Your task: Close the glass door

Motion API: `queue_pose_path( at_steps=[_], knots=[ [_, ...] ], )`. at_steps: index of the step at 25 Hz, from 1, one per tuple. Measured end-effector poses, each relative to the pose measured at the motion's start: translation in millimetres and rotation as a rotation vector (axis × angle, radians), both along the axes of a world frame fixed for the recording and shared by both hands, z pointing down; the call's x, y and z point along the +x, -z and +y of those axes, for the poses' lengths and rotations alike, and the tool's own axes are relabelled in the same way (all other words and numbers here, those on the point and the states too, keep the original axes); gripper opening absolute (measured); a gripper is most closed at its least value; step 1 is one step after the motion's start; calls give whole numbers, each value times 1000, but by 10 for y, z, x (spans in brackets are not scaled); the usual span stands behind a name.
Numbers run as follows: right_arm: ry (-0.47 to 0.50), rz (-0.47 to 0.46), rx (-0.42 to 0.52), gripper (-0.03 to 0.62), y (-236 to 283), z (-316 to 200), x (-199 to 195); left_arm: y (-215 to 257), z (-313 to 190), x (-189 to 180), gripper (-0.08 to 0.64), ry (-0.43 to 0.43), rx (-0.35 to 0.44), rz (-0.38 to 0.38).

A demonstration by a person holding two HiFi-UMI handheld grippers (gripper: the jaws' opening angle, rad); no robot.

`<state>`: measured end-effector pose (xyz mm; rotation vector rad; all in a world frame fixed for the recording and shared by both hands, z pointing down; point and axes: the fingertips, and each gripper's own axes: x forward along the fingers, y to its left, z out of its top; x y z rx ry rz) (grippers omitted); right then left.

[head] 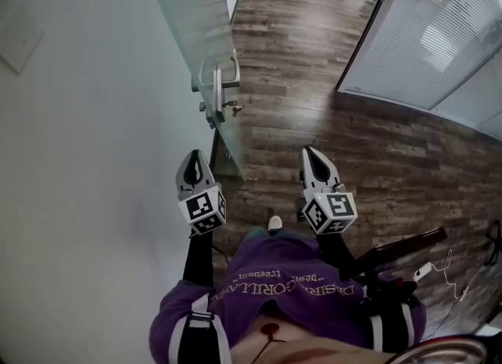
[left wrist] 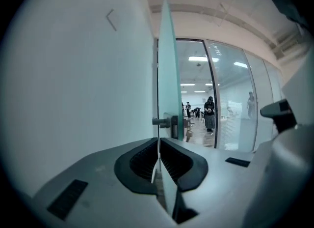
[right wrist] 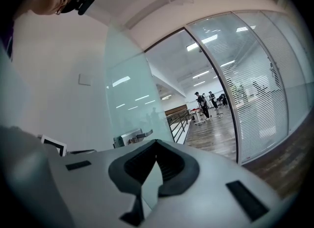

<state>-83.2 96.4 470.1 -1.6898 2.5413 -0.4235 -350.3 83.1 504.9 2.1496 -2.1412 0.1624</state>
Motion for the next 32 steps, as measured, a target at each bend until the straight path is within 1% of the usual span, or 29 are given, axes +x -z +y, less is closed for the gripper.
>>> queue_pose_path(
  at_steps=[3, 5, 7, 8, 9, 10, 11, 13, 15, 18, 20, 21, 23, 25, 27, 29, 32],
  knots=[
    [-5, -15, -6, -11, -22, -51, 58, 197, -213, -165, 3, -34, 33, -249],
    [-1, -15, -4, -11, -20, -80, 35, 189, -384, -257, 3, -75, 57, -400],
    [-6, -17, 5, -11, -7, -131, 5, 157, -591, -316, 3, -117, 62, -508],
    [-12, -19, 8, -11, 10, -159, -1, 175, -693, -329, 3, -131, 58, -543],
    [-17, -22, 9, -11, 33, -186, -7, 199, -784, -333, 3, -140, 54, -558],
    [-16, -25, 8, -11, 61, -208, -28, 221, -859, -329, 3, -149, 51, -551],
    [-6, -28, 9, -11, 94, -226, -77, 245, -910, -320, 3, -157, 49, -524],
    [42, -28, 16, -11, 170, -248, -274, 310, -943, -279, 3, -179, 48, -429],
    [112, 4, 38, -11, 240, -270, -556, 355, -924, -220, 3, -198, 54, -328],
    [240, 108, 141, -11, 416, -326, -1095, 330, -864, -218, 3, -185, 69, -244],
    [300, 135, 212, -11, 554, -371, -1434, 317, -775, -233, 3, -173, 71, -199],
    [306, 136, 234, -11, 601, -409, -1555, 295, -727, -249, 3, -167, 74, -177],
    [287, 140, 254, -9, 636, -516, -1721, 210, -646, -304, 3, -151, 92, -130],
    [278, 143, 255, 96, 610, -617, -1860, 129, -577, -357, 3, -136, 102, -94],
    [288, 147, 244, 152, 569, -675, -1984, 84, -509, -396, 3, -127, 104, -81],
    [281, 159, 242, 155, 562, -709, -2060, 78, -438, -415, 3, -118, 103, -69],
    [232, 186, 273, 155, 594, -812, -2105, 93, -370, -396, 3, -106, 96, -12]
  ],
)
